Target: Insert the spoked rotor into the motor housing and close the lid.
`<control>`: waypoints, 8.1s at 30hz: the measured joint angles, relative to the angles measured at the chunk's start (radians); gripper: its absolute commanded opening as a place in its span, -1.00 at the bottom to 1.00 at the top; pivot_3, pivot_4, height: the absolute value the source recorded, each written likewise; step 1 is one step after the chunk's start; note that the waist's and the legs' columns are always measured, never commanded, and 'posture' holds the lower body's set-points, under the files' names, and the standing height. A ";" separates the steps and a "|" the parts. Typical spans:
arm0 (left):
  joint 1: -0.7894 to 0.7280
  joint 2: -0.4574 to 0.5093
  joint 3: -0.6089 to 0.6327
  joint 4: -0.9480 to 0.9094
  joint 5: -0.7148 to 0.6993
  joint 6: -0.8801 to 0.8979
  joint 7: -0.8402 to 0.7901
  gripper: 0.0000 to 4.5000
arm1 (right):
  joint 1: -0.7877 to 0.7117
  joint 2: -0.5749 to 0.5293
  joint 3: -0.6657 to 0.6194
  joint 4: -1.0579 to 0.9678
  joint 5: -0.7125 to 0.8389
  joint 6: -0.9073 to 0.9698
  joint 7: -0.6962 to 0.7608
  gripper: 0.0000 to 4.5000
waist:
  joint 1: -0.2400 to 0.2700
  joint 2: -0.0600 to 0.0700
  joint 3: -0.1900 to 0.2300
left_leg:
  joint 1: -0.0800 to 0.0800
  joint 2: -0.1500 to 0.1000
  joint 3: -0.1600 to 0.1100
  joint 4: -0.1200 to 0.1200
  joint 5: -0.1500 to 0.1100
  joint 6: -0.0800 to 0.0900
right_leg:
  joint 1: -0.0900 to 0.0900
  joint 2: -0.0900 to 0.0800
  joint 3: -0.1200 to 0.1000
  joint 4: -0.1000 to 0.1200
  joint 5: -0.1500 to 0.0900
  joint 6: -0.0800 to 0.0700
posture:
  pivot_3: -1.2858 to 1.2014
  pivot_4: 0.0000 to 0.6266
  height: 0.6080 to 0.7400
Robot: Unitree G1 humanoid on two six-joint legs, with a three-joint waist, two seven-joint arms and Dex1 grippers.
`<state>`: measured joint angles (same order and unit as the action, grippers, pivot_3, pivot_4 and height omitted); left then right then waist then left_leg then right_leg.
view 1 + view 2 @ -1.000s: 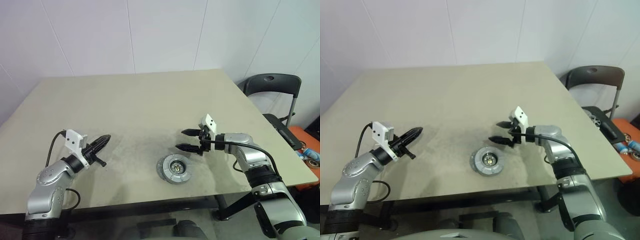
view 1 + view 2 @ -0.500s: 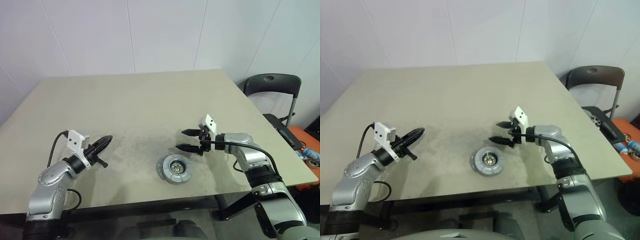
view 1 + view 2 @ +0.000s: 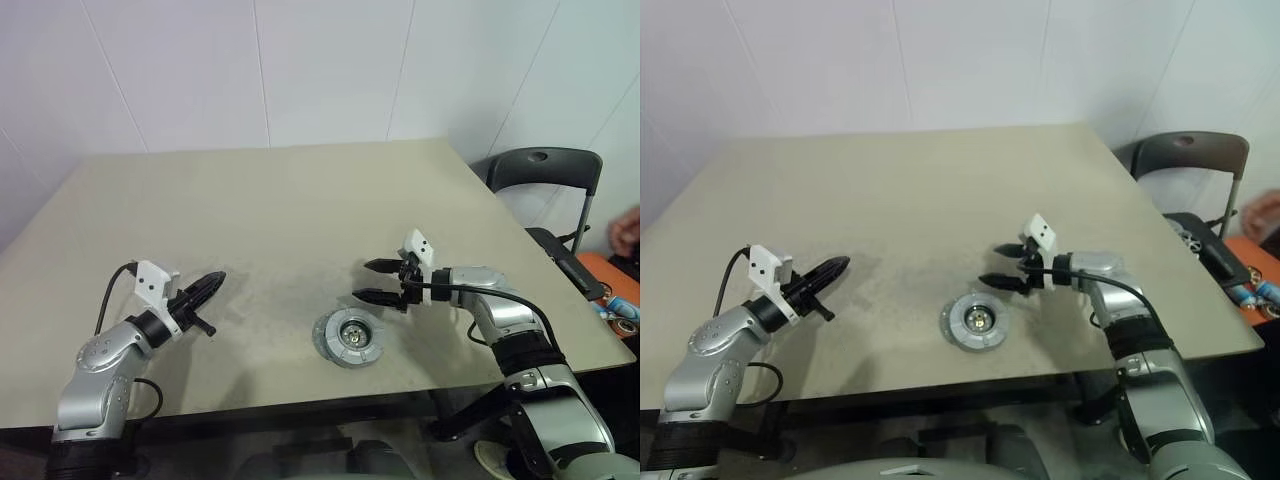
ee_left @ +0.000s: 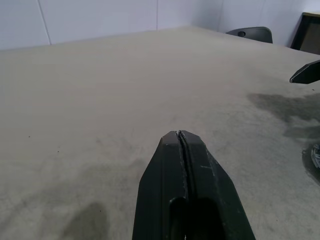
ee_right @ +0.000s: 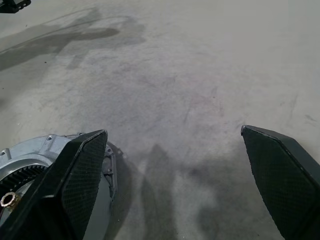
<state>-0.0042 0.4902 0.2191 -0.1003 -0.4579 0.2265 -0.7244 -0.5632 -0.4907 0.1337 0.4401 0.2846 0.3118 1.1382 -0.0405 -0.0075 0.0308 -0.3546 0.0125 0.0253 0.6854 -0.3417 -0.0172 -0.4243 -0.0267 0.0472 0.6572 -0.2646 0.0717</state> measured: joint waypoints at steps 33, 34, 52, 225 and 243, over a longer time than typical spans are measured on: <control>-0.002 0.001 0.000 0.021 0.010 -0.016 -0.020 -0.98 | 0.006 -0.003 0.000 0.016 -0.008 -0.026 0.001 1.00 | 0.000 0.000 0.000 | 0.000 0.000 0.000 0.000 0.000 0.000 | 0.000 0.000 0.000 0.001 0.000 0.000 | 0.03 -1.00 1.00; -0.002 0.001 0.000 0.021 0.010 -0.016 -0.020 -0.98 | 0.006 -0.003 0.000 0.016 -0.007 -0.026 0.001 1.00 | 0.000 0.000 0.000 | 0.000 0.000 0.000 0.000 0.000 0.000 | 0.000 0.000 0.000 0.001 0.000 0.000 | 0.03 -1.00 1.00; -0.003 0.001 -0.001 0.021 0.010 -0.016 -0.023 -0.98 | 0.014 -0.011 -0.001 0.016 -0.006 -0.027 0.019 1.00 | -0.001 0.000 0.000 | 0.001 0.000 0.001 0.001 0.000 0.000 | 0.000 0.000 0.001 0.003 0.000 0.000 | 0.03 -1.00 1.00; 0.018 -0.027 -0.049 -0.060 0.031 0.071 0.035 -1.00 | -0.053 0.246 0.152 -0.102 -0.147 0.233 -0.164 0.35 | -0.005 -0.003 -0.003 | 0.018 0.001 0.000 -0.001 0.000 -0.001 | 0.018 0.001 0.000 -0.001 -0.001 0.000 | 0.03 -1.00 1.00; 0.000 -0.023 -0.050 -0.060 0.031 0.071 0.027 -1.00 | -0.049 0.225 0.200 -0.100 -0.193 0.133 -0.159 0.35 | -0.005 -0.003 -0.003 | 0.018 0.001 0.000 -0.002 0.000 -0.001 | 0.018 0.001 0.000 -0.002 -0.001 0.000 | 0.03 -1.00 1.00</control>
<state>-0.0042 0.4669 0.1687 -0.1607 -0.4271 0.2980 -0.6973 -0.6124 -0.2659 0.3334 0.3406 0.0916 0.4452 0.9796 -0.0460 -0.0103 0.0280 -0.3368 0.0137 0.0249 0.6837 -0.3413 -0.0179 -0.4065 -0.0255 0.0471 0.6553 -0.2652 0.0717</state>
